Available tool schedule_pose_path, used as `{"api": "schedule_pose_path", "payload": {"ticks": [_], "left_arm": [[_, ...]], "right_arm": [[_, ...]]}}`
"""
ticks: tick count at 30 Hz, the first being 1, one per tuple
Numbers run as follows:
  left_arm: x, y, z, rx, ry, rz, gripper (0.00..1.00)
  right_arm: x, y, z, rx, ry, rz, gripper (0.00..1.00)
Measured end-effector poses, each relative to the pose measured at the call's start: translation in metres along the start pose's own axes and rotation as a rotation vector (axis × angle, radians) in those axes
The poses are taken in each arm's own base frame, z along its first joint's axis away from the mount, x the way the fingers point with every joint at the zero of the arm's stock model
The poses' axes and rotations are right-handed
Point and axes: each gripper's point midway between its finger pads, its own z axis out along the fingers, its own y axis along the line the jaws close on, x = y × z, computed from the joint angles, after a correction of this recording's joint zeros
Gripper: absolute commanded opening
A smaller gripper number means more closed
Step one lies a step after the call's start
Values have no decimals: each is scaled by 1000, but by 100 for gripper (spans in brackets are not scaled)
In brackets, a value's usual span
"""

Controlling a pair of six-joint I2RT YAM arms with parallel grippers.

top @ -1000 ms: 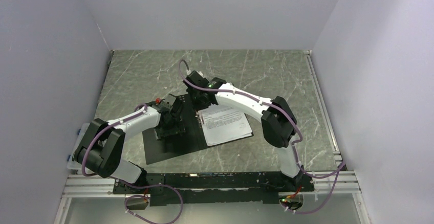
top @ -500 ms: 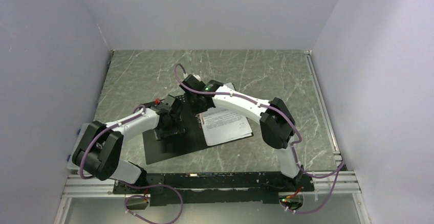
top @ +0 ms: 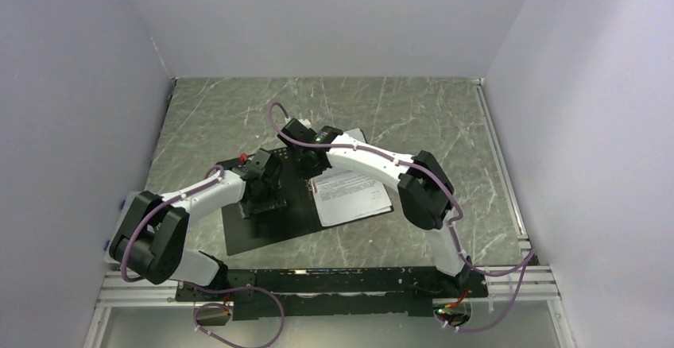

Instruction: Put the files into the folder

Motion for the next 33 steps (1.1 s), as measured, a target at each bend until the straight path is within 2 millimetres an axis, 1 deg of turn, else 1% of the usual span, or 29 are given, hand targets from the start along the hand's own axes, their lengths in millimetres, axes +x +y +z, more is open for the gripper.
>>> {"api": "schedule_pose_path", "payload": {"ticks": [11, 15, 24, 33], "left_arm": [[0, 0, 0, 8, -7, -3, 80], [0, 0, 0, 8, -8, -3, 80], [0, 0, 0, 11, -9, -4, 80], [0, 0, 0, 12, -9, -4, 80]], "right_arm": [[3, 2, 2, 4, 7, -8, 21], [7, 3, 4, 10, 17, -16, 19], [8, 0, 4, 31, 16, -21, 15], [20, -2, 4, 63, 38, -45, 10]]}}
